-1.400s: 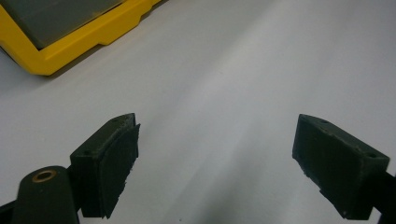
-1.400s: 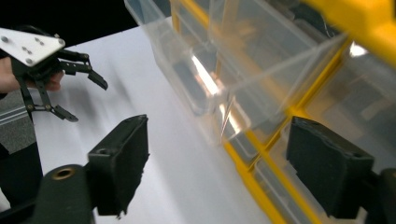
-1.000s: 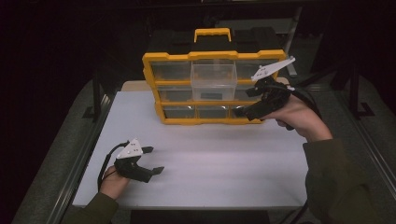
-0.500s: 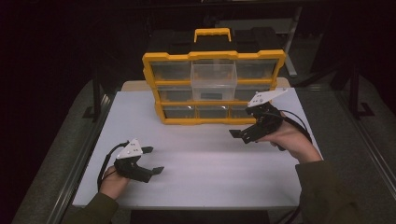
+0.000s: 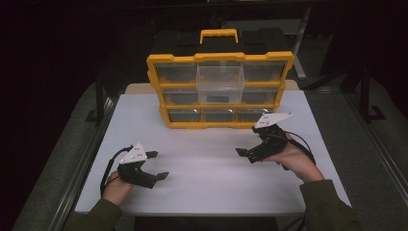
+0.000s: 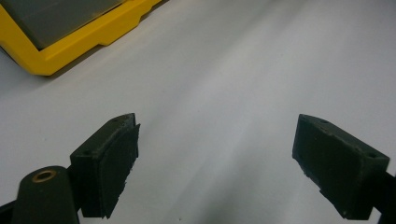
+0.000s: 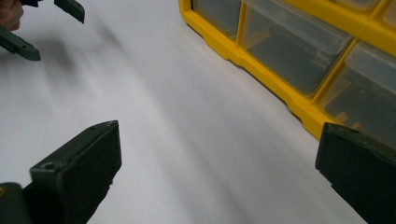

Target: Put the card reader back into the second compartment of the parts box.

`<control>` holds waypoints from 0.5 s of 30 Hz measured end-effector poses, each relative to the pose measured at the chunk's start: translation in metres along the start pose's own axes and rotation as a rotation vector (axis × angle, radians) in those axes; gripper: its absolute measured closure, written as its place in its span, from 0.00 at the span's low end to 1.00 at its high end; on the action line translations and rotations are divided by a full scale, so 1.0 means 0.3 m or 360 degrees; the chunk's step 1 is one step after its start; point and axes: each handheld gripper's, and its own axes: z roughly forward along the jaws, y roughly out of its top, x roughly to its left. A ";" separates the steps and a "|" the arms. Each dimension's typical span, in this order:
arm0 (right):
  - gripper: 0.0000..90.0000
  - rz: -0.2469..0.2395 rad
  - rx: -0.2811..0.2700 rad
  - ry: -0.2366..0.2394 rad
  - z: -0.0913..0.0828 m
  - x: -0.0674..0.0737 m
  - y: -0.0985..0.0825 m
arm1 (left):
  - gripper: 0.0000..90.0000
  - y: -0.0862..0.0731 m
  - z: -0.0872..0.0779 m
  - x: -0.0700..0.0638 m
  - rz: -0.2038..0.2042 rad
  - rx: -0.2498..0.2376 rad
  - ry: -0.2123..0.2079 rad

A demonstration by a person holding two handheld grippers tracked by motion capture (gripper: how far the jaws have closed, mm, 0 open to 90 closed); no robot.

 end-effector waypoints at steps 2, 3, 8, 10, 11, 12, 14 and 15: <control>0.00 0.0006 -0.0016 -0.0004 0.007 0.004 -0.023 | 0.16 -0.001 0.001 0.000 -0.0002 0.0002 -0.0002; 0.00 0.0014 -0.0020 -0.0001 0.012 0.005 -0.036 | 0.16 -0.001 0.001 0.000 -0.0003 0.0002 -0.0003; 0.00 0.0073 -0.0042 0.0018 0.034 0.010 -0.104 | 0.16 -0.001 0.001 0.001 0.0003 0.0005 -0.0004; 0.00 0.0081 -0.0044 0.0021 0.040 0.014 -0.124 | 0.16 -0.001 0.002 0.002 0.0004 0.0006 -0.0001; 0.00 0.0089 -0.0049 0.0021 0.042 0.015 -0.134 | 0.16 -0.001 0.002 0.001 -0.0006 0.0008 0.0002; 0.00 0.0095 -0.0065 0.0017 0.044 0.016 -0.145 | 0.16 -0.002 0.001 0.002 -0.0007 0.0005 0.0001; 0.00 0.0116 -0.0069 0.0014 0.047 0.016 -0.170 | 0.16 -0.002 -0.002 0.002 -0.0009 -0.0002 0.0006; 0.00 0.0125 -0.0062 0.0014 0.049 0.017 -0.182 | 0.16 -0.002 -0.003 0.003 -0.0010 -0.0001 0.0005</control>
